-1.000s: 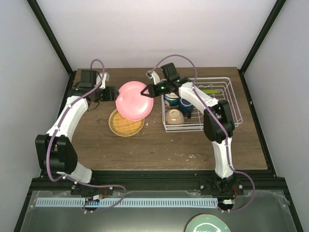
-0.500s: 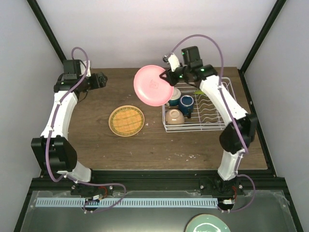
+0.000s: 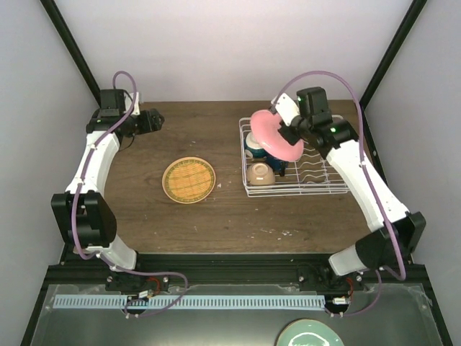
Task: Load the mixed dishes into the dish rack
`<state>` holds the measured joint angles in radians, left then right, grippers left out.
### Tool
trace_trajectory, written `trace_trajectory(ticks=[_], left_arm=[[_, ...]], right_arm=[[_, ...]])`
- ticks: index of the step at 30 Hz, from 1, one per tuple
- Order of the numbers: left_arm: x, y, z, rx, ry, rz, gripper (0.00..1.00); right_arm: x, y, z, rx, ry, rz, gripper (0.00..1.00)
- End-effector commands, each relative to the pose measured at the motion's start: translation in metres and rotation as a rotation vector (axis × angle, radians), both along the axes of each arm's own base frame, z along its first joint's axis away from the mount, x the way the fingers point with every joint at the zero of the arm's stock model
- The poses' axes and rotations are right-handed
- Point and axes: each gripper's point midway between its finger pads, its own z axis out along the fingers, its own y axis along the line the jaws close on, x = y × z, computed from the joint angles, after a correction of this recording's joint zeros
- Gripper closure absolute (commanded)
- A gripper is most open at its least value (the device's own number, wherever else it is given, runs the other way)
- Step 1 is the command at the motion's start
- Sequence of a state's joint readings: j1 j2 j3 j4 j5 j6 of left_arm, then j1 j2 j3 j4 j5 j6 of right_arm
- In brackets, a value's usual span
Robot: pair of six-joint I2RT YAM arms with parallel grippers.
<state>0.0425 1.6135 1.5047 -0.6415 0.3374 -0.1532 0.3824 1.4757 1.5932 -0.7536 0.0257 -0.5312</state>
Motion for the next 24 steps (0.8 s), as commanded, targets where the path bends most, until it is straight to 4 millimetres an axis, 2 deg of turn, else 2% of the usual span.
trace_trajectory(ticks=[1, 3, 4, 12, 20, 24], left_arm=[[0.008, -0.003, 0.008, -0.014, -0.033, -0.019, 0.16], [0.01, -0.004, 0.006, -0.023, -0.029, -0.024, 0.16], [0.011, -0.005, 0.006, -0.028, -0.028, -0.027, 0.16], [0.013, -0.009, -0.001, -0.049, -0.012, -0.041, 0.16], [0.012, -0.009, -0.004, -0.051, -0.007, -0.042, 0.16], [0.011, -0.008, -0.004, -0.048, -0.008, -0.039, 0.15]], right_arm=[[-0.018, -0.043, 0.06, -0.117, -0.257, -0.071, 0.99], [-0.028, -0.053, 0.064, -0.159, -0.321, -0.074, 0.99], [-0.032, -0.058, 0.056, -0.19, -0.333, -0.075, 0.99], [-0.06, -0.079, 0.043, -0.358, -0.437, -0.019, 0.99], [-0.055, -0.111, 0.019, -0.573, -0.426, -0.073, 0.99], [-0.051, -0.117, 0.014, -0.622, -0.437, -0.076, 0.99]])
